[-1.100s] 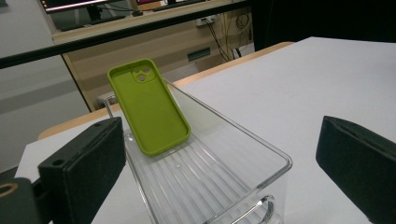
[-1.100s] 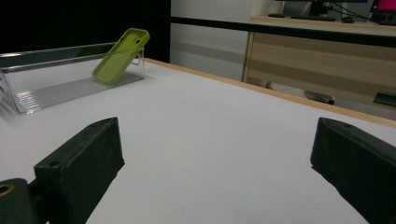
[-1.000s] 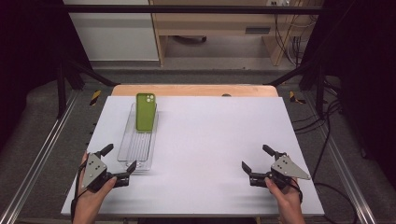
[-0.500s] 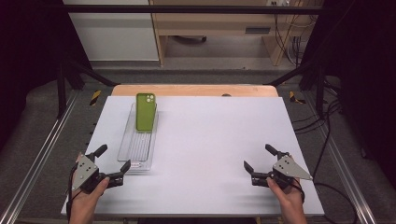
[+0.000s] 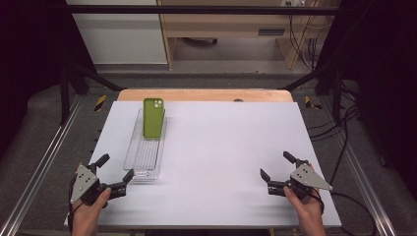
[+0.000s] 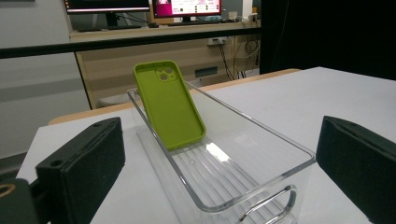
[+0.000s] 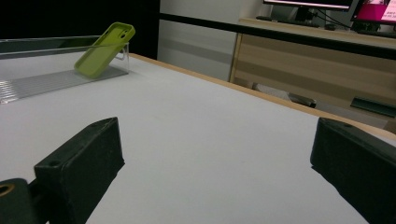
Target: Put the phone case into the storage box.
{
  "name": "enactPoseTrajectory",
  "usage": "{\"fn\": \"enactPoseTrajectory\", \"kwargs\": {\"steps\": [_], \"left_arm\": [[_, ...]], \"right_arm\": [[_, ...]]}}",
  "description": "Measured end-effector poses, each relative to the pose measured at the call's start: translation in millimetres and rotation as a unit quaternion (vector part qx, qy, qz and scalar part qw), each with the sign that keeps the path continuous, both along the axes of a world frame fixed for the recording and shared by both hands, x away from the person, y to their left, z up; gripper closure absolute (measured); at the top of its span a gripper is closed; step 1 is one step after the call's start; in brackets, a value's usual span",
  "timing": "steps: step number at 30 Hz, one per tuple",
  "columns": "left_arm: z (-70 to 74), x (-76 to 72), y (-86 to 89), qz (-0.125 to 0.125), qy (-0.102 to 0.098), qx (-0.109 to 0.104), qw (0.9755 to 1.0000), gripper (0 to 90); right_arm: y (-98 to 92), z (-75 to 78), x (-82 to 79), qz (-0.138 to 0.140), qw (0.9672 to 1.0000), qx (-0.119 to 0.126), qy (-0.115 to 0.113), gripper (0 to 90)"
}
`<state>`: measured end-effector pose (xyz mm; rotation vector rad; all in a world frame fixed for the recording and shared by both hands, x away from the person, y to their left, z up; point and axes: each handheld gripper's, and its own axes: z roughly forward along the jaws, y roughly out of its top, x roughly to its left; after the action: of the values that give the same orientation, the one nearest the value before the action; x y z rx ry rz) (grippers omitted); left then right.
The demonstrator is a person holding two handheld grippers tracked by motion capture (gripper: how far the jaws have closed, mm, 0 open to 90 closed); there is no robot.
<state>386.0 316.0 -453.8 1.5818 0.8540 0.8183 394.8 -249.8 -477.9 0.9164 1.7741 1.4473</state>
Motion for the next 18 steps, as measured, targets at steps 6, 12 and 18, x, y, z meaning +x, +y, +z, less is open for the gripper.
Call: {"fn": "enactPoseTrajectory", "kwargs": {"steps": [6, 12, 18], "left_arm": [[-3.1, -1.3, 2.0, 0.001, 0.004, -0.003, 1.0000, 0.7], [-5.9, -3.7, 4.6, 0.005, 0.008, -0.015, 0.9999, 0.7], [-7.6, -4.4, 3.8, 0.010, 0.011, -0.026, 0.9996, 0.9]], "right_arm": [[-3.0, -0.5, 0.6, -0.003, 1.0000, 0.000, -0.001, 2.7], [-5.6, -1.0, 1.1, -0.007, 1.0000, -0.003, -0.003, 2.7], [-6.7, -2.4, 2.5, -0.012, 0.9999, -0.009, -0.005, 2.7]]}}
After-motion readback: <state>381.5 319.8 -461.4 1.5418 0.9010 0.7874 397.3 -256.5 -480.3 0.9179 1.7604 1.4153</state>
